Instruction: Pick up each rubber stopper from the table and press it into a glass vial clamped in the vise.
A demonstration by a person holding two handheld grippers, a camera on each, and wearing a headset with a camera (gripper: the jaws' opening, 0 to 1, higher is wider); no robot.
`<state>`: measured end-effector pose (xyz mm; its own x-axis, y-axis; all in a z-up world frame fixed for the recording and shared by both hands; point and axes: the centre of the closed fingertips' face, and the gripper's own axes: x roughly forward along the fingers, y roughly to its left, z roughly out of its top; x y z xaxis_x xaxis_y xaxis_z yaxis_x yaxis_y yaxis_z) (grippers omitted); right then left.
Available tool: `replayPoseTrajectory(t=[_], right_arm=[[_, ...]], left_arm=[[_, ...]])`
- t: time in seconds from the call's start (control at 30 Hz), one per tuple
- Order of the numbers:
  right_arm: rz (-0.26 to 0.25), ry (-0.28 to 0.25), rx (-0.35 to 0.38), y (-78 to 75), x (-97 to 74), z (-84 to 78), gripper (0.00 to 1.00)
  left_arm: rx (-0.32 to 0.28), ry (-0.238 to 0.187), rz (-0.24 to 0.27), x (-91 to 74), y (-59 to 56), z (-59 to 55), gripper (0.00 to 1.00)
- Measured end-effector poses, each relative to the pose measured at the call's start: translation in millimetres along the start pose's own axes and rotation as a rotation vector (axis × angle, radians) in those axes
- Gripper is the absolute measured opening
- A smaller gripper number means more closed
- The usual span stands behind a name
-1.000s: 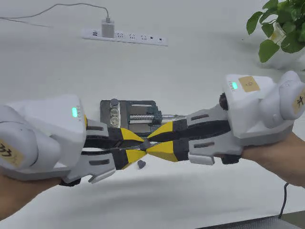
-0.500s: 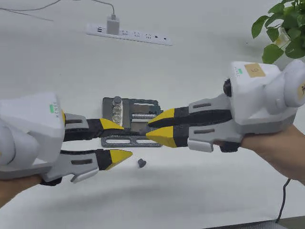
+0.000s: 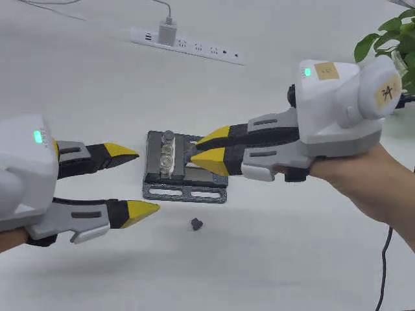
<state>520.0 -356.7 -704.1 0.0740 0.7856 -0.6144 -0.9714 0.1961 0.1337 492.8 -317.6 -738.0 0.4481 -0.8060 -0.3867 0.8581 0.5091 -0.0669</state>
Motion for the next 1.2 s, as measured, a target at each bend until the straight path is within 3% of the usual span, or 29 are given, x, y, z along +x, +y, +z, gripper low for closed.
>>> replayPoseTrajectory(t=[0.3, 0.7, 1.0, 1.2], right_arm=[[-0.013, 0.085, -0.009, -26.0, 20.1, -2.5, 0.06], [-0.031, 0.257, -0.055, -54.5, 55.4, -31.8, 0.06], [-0.031, 0.363, -0.097, -61.7, 70.3, -48.6, 0.06], [-0.029, 0.4, -0.122, -64.4, 74.4, -53.8, 0.06]], left_arm=[[-0.021, 0.009, 0.026, -5.9, 13.9, -13.9, 0.6], [-0.02, -0.034, 0.04, -7.0, 22.5, -19.2, 0.8], [-0.024, -0.042, 0.034, -7.4, 22.0, -25.8, 0.88], [-0.035, -0.045, 0.038, -7.1, 23.8, -28.3, 0.88]])
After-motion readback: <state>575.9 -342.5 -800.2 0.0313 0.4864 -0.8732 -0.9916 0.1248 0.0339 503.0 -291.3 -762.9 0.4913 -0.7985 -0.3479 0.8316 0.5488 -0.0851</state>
